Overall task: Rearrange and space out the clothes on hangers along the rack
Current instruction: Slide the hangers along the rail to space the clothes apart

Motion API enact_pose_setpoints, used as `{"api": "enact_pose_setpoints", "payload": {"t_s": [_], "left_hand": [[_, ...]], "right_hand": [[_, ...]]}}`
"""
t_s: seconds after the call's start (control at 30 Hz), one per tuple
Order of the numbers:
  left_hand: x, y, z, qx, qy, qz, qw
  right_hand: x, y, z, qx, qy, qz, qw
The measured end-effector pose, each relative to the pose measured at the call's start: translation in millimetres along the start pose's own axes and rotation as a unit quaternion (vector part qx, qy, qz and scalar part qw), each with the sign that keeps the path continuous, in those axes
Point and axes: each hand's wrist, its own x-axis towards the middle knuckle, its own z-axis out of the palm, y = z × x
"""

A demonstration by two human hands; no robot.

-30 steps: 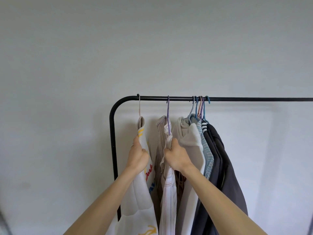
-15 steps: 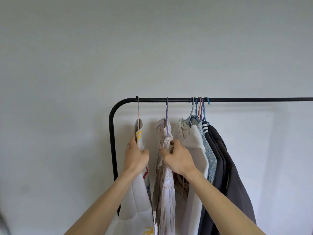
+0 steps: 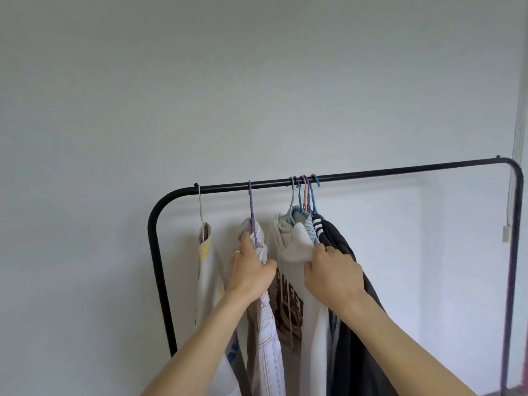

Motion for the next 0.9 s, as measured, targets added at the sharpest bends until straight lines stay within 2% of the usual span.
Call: {"api": "enact_pose_setpoints", "payload": {"t_s": [0.13,0.3,0.4,0.53,0.67,0.9], "left_hand": [[3.7,-2.5,12.0,-0.071,-0.024,-0.032,0.997],[10.5,-3.2,16.1,-0.133,-0.015,-0.033,0.99],[12.8,-4.7,19.0,-0.144,0.008,-0.042,0.989],[11.4,-1.1,25.2,-0.142,0.018,-0.057,0.988],[13.0,3.5,29.4,-0.139,0.032,-0.058,0.988],[13.1,4.4,30.1,-0.128,0.038,-0.062,0.989]], "right_hand": [[7.1,0.1,-2.5,0.011,-0.053,0.024,0.998],[27.1,-7.9,-5.1,0.131,-0.16,0.067,0.976],[33.2,-8.6,9.3,0.2,-0.187,0.079,0.959],[31.1,3.5,27.8,0.3,-0.149,0.084,0.938],[35.4,21.3,32.6,0.328,-0.071,0.069,0.939],[47.7,62.0,27.6,0.339,-0.021,0.087,0.936]]}}
